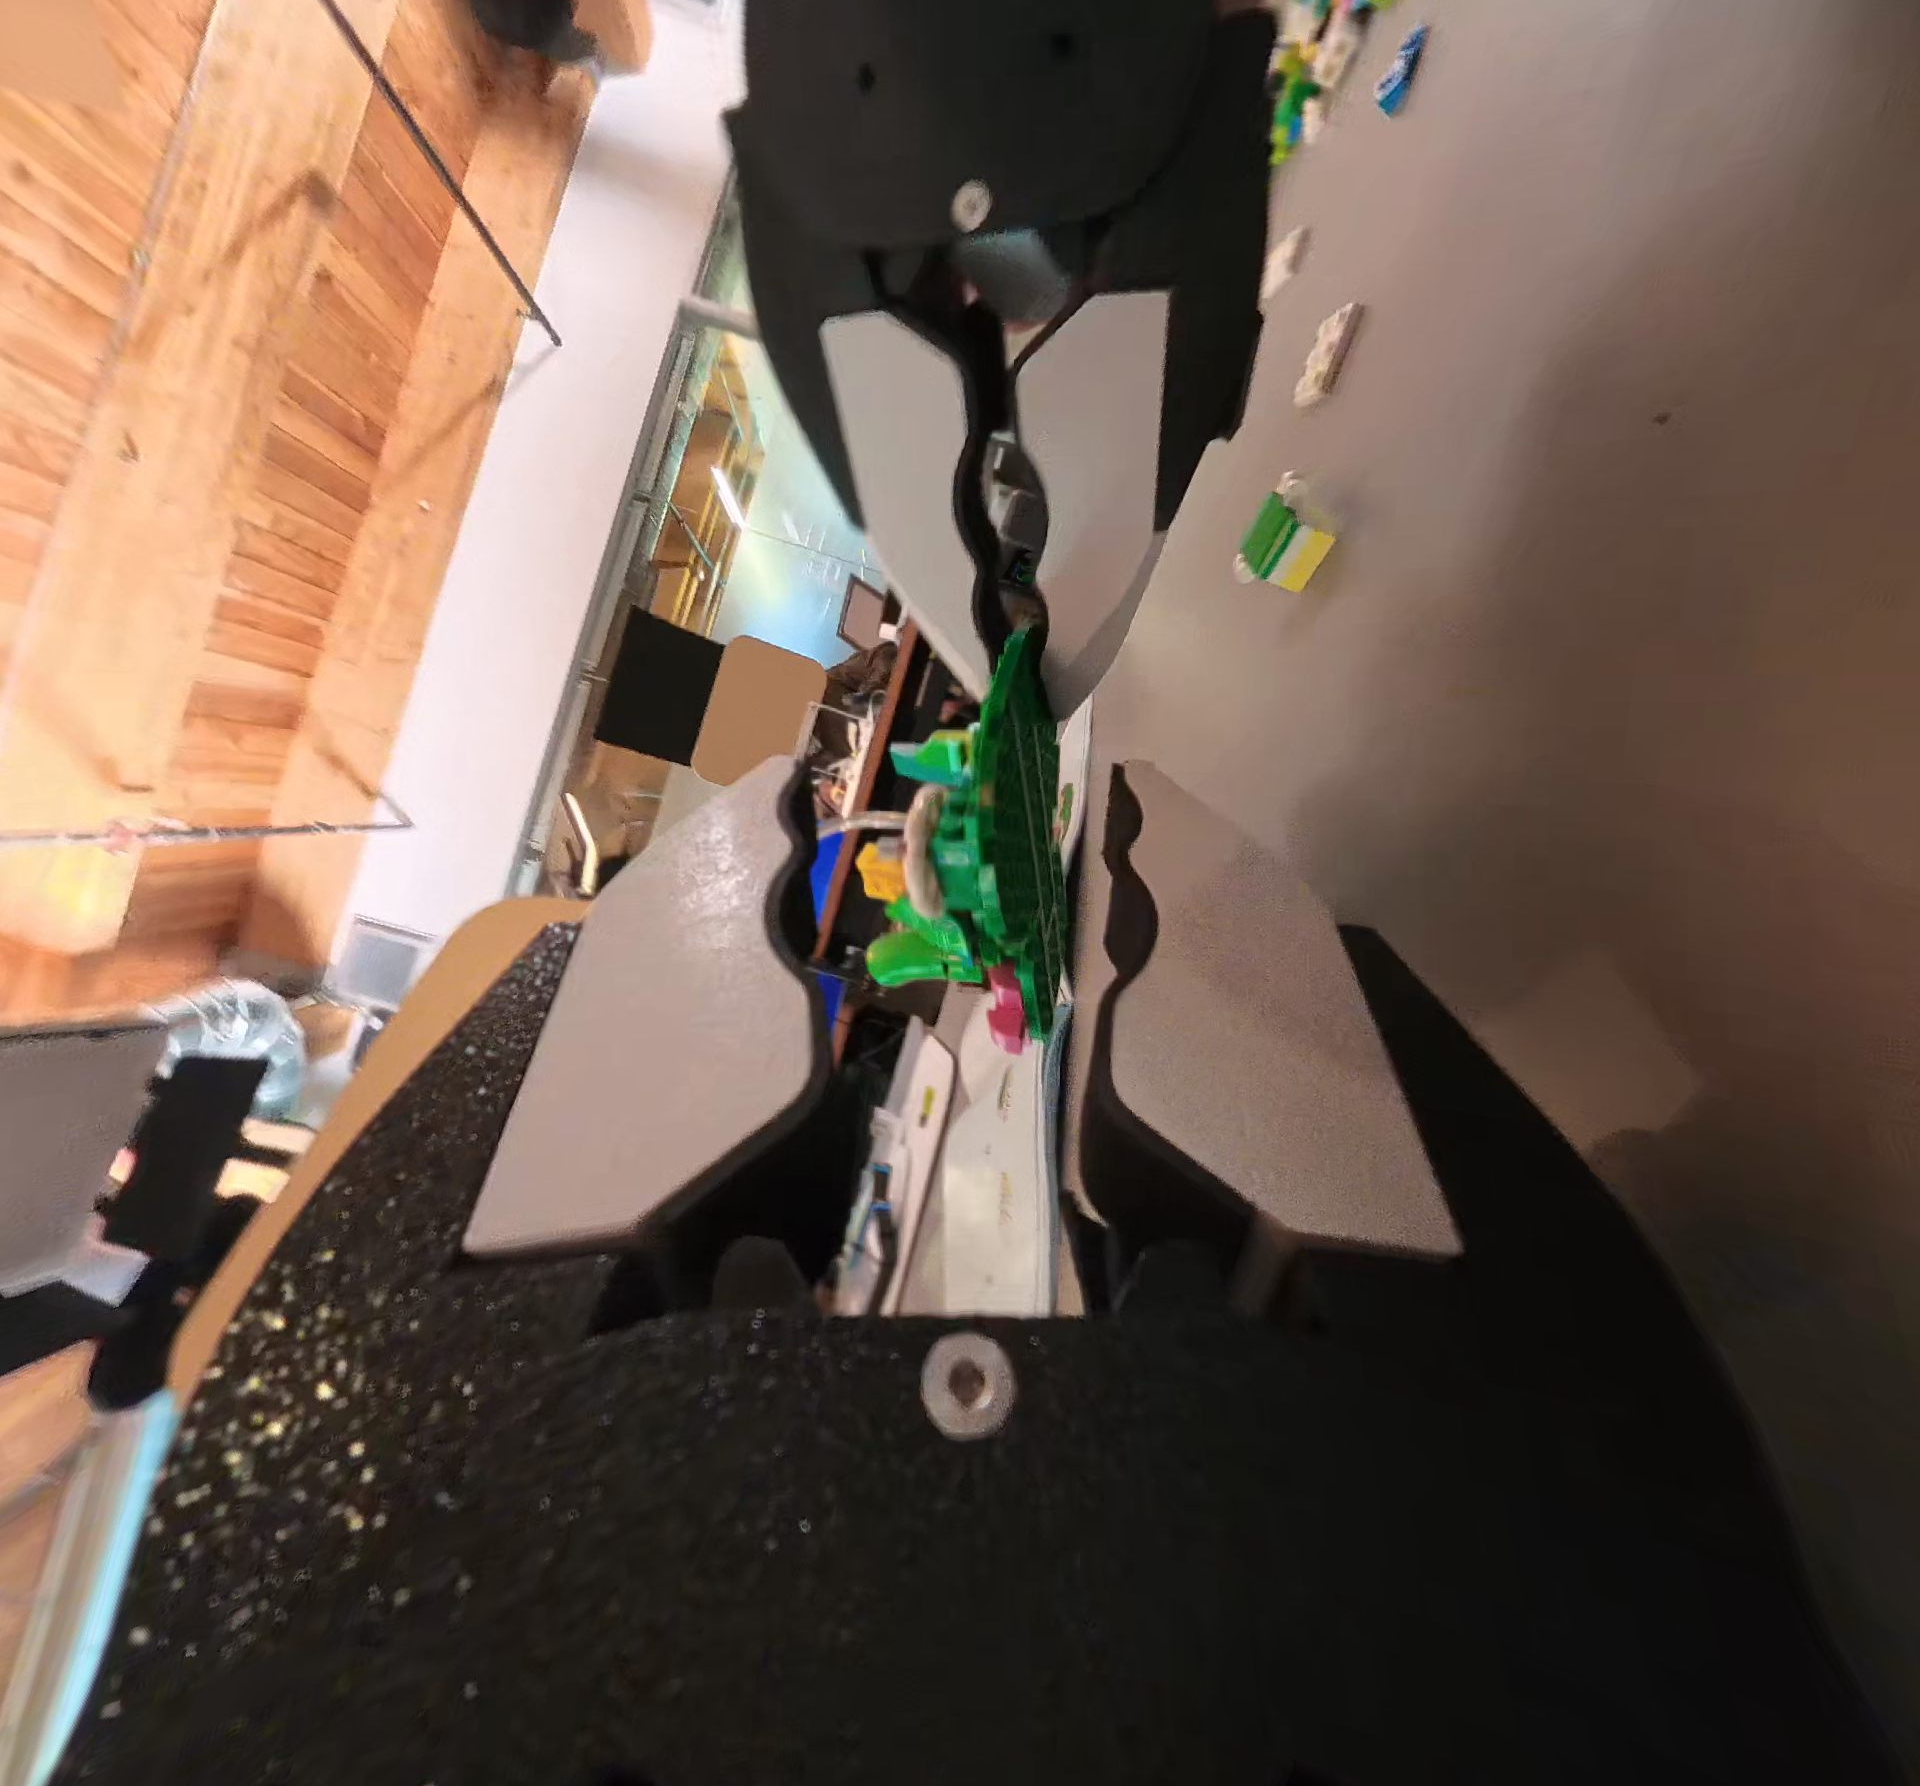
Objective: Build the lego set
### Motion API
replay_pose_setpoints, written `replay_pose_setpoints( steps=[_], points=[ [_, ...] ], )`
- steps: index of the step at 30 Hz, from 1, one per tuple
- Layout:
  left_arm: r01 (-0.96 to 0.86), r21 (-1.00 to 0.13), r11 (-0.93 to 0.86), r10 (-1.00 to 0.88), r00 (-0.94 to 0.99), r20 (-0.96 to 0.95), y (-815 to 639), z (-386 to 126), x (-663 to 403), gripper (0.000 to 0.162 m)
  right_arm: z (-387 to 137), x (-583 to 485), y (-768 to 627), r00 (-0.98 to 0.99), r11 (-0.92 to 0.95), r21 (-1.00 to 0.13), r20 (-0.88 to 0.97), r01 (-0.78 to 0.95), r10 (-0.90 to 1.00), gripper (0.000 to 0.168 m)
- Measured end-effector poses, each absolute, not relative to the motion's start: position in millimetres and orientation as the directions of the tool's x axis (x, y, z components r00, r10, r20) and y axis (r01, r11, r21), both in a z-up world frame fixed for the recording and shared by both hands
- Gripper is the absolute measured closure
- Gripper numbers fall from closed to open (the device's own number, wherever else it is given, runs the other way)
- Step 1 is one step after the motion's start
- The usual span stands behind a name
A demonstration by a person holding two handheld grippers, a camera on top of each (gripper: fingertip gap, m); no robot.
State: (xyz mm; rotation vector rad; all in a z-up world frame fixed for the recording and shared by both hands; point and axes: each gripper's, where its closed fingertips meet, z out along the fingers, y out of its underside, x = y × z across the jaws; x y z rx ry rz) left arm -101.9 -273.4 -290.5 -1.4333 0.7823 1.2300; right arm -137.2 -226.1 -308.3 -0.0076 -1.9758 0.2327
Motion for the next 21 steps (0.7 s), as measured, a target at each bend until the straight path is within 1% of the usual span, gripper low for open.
replay_pose_setpoints(
  steps=[2,6,9,11,13,14,16,18,21],
  points=[
    [-0.939,-0.22,-0.266,0.1,0.2,-0.975,-267,-296,-94,0.11,-312,-135,-226,-0.409,0.986,-0.147,0.906,-0.073,0.105,0.162],
    [-0.927,-0.149,-0.343,0.046,0.142,-0.989,-255,-305,-98,0.113,-316,-128,-229,-0.426,0.99,-0.142,0.897,-0.022,0.119,0.162],
    [-0.911,-0.108,-0.397,0.008,0.114,-0.993,-251,-312,-105,0.122,-314,-124,-231,-0.411,0.99,-0.14,0.903,0.001,0.128,0.162],
    [-0.898,-0.061,-0.436,0.014,0.061,-0.998,-250,-310,-109,0.132,-312,-121,-233,-0.399,0.991,-0.134,0.909,0.004,0.125,0.162],
    [-0.892,-0.007,-0.452,0.037,-0.011,-0.999,-250,-304,-110,0.146,-311,-118,-234,-0.382,0.994,-0.111,0.918,-0.001,0.103,0.161],
    [-0.891,0.011,-0.453,0.033,-0.029,-0.999,-250,-304,-109,0.146,-310,-117,-234,-0.369,0.995,-0.099,0.925,-0.004,0.091,0.161],
    [-0.897,0.012,-0.443,0.026,-0.026,-0.999,-251,-305,-107,0.148,-309,-117,-235,-0.344,0.996,-0.083,0.936,-0.027,0.069,0.161],
    [-0.909,-0.005,-0.418,0.026,-0.007,-1.0,-252,-305,-104,0.149,-310,-113,-238,-0.358,0.99,-0.126,0.929,-0.071,0.092,0.159],
    [-0.921,-0.019,-0.39,0.023,0.011,-1.0,-255,-306,-100,0.15,-304,-102,-233,-0.452,0.962,-0.251,0.874,-0.107,0.178,0.141]
  ],
)
